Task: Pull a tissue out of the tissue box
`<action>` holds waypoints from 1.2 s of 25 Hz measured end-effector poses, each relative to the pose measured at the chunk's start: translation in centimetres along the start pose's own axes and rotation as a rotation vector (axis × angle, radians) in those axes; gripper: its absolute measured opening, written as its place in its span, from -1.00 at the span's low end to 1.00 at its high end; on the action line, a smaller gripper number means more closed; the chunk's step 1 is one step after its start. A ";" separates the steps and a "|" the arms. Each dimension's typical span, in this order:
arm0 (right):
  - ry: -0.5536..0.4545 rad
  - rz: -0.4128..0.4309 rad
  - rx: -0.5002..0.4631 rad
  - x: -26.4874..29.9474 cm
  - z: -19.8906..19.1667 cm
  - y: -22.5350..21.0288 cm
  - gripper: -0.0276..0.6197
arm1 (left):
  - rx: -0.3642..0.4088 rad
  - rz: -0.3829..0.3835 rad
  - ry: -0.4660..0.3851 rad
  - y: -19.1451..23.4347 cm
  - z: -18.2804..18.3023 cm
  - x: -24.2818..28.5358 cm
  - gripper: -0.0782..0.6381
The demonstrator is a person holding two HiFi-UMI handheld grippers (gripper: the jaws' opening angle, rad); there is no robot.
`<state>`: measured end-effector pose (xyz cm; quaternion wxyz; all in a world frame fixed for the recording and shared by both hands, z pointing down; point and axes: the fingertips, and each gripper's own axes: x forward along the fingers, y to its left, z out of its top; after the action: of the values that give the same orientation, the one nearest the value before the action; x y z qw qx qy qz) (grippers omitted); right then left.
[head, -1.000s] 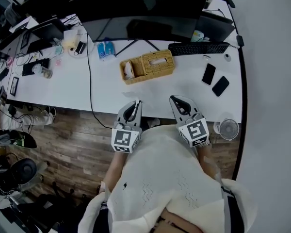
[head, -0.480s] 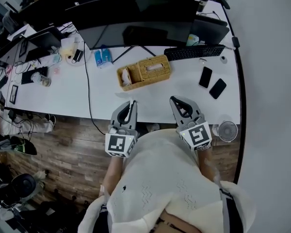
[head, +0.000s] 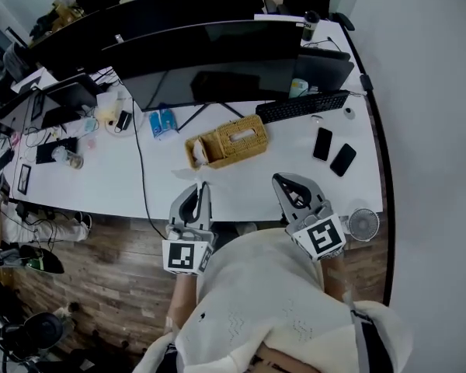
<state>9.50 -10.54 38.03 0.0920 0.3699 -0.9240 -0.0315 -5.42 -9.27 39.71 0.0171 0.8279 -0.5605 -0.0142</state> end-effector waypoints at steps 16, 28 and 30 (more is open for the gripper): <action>-0.038 -0.006 0.074 0.1 1.0 -0.7 -0.91 | 0.024 -0.012 0.018 -0.3 -0.3 0.6 -0.74; -0.026 -0.012 0.070 -0.2 0.6 -0.8 -0.91 | 0.024 -0.037 0.023 -1.1 -0.2 1.0 -0.74; -0.021 -0.013 0.066 -0.3 0.5 -0.7 -0.91 | 0.022 -0.038 0.023 -1.2 -0.3 1.0 -0.74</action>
<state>10.12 -10.87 37.38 0.0699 0.3782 -0.9231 -0.0052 -3.97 -9.74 39.91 0.0141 0.8387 -0.5445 0.0011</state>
